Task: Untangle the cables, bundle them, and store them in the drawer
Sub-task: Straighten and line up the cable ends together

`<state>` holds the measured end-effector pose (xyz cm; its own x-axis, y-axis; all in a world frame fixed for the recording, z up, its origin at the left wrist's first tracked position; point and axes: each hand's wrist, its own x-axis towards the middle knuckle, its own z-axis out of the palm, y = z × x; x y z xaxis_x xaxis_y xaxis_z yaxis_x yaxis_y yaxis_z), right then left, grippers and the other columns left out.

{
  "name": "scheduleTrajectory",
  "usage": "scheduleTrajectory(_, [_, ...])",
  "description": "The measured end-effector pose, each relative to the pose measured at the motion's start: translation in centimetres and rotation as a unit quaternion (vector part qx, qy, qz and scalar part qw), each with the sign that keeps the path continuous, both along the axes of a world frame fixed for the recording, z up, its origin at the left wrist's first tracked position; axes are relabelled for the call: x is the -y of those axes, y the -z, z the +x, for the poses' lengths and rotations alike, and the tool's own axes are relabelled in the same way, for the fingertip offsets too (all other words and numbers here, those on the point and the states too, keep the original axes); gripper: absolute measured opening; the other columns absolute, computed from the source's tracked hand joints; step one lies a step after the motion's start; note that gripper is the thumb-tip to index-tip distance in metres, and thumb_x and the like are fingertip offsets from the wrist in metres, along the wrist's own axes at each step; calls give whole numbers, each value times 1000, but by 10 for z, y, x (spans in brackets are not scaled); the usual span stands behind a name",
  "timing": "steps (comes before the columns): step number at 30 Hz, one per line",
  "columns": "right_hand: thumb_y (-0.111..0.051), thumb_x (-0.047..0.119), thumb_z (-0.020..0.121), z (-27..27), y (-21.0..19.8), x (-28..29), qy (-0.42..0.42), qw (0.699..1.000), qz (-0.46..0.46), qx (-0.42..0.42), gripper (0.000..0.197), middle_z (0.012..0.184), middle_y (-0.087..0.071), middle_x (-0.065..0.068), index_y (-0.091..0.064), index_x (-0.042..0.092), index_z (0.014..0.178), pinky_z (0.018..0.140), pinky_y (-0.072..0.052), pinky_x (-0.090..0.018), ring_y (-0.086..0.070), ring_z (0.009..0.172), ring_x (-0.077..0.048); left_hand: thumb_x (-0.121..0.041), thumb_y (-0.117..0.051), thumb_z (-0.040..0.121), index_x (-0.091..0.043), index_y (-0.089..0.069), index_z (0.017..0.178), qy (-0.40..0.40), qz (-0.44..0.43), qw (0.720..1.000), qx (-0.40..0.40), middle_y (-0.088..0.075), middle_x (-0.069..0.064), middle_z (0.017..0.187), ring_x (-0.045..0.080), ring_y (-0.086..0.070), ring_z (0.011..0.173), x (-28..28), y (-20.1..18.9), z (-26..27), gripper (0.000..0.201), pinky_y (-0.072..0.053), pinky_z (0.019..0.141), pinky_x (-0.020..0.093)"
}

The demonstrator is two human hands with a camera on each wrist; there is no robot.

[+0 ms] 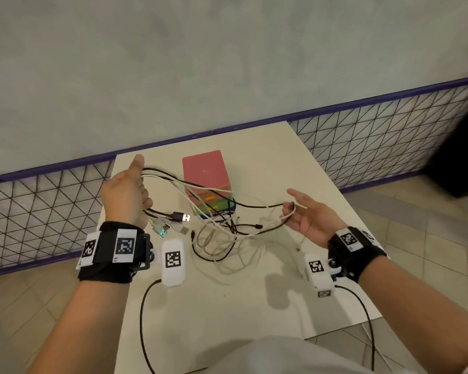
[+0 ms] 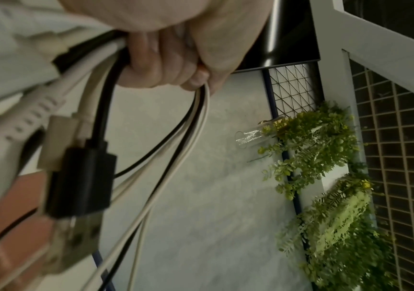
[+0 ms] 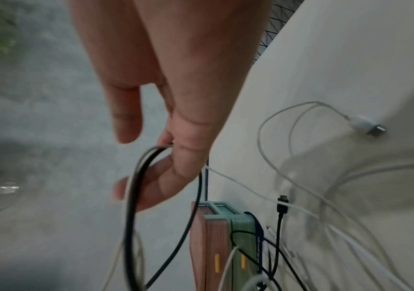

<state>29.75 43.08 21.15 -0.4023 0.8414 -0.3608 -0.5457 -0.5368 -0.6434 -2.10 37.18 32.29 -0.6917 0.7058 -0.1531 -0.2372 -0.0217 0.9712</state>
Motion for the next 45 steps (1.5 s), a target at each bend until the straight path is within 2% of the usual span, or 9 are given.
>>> scheduleTrajectory(4, [-70, 1, 71, 3, -5, -2, -105, 973, 131, 156, 39, 95, -59, -7, -65, 14, 107, 73, -52, -24, -57, 72, -14, -36, -65, 87, -21, -41, 61, 2, 1, 1000, 3, -25, -12, 36, 7, -17, 29, 0, 5, 1, 39, -16, 35, 15])
scheduleTrajectory(12, [-61, 49, 84, -8, 0, 15, -190, 511, 498, 674, 17, 143, -34, 8, -75, 39, 90, 113, -10, -47, -16, 135, -23, -39, -67, 85, -20, -38, 57, 1, -27, 1000, -1, -25, -10, 37, 8, -18, 31, -2, 14, 4, 45, -17, 35, 15])
scheduleTrajectory(16, [-62, 45, 75, -19, -2, 26, -78, 378, 613, 690, 24, 104, -54, -3, -70, 27, 62, 82, -42, -48, -36, 100, -26, -39, -68, 84, -20, -38, 58, 1, -34, 999, -7, -25, -10, 38, 9, -18, 32, 0, 22, 7, 44, -18, 36, 15])
scheduleTrajectory(20, [-53, 54, 80, -29, -4, 30, -48, 334, 621, 708, 40, 93, -51, -2, -67, 24, 57, 70, -26, -35, -34, 85, -23, -37, -69, 84, -18, -39, 58, 6, -24, 1000, -9, -25, -9, 38, 9, -17, 32, 0, 24, 14, 44, -17, 37, 14])
scheduleTrajectory(23, [-45, 43, 89, -29, -4, 32, -41, 417, 620, 663, 45, 91, -52, -1, -68, 19, 58, 72, -24, -35, -34, 87, -20, -37, -70, 83, -18, -40, 58, 5, -15, 1000, -14, -24, -8, 40, 10, -17, 34, -1, 26, 14, 43, -17, 37, 15])
scheduleTrajectory(28, [-54, 9, 88, -16, -10, 17, 109, 911, 182, 354, 50, 50, -45, -10, -43, 9, 39, 63, -43, -28, -48, 60, -23, -39, -71, 82, -18, -43, 59, -33, -37, 999, -15, -24, 0, 54, 11, -19, 35, 3, 27, -1, 42, -21, 37, 16])
scheduleTrajectory(31, [-51, 14, 91, -4, 1, 6, 144, 948, -1, 285, 54, 41, -30, -3, -33, 12, 41, 39, -22, -18, -24, 32, -14, -41, -72, 81, -19, -40, 56, -29, -30, 998, -55, -25, 3, 57, 13, -21, 39, 7, 31, 2, 46, -23, 39, 19])
scheduleTrajectory(40, [-66, 41, 81, 11, 10, -2, 138, 877, 80, 453, 46, 53, -47, -6, -49, 12, 50, 54, -35, -27, -41, 50, -18, -40, -71, 81, -20, -46, 58, -66, -29, 997, -17, -29, -5, 43, 12, -24, 38, 6, 15, -8, 40, -25, 36, 18])
scheduleTrajectory(45, [-41, 80, 76, 21, 6, -13, 76, 968, -68, 230, 67, 48, -32, 1, -34, 17, 52, 34, -25, -15, -26, 37, -12, -33, -70, 84, -20, -46, 65, -73, 3, 997, 27, -28, -12, 34, 8, -21, 31, 7, 7, -8, 33, -20, 35, 15])
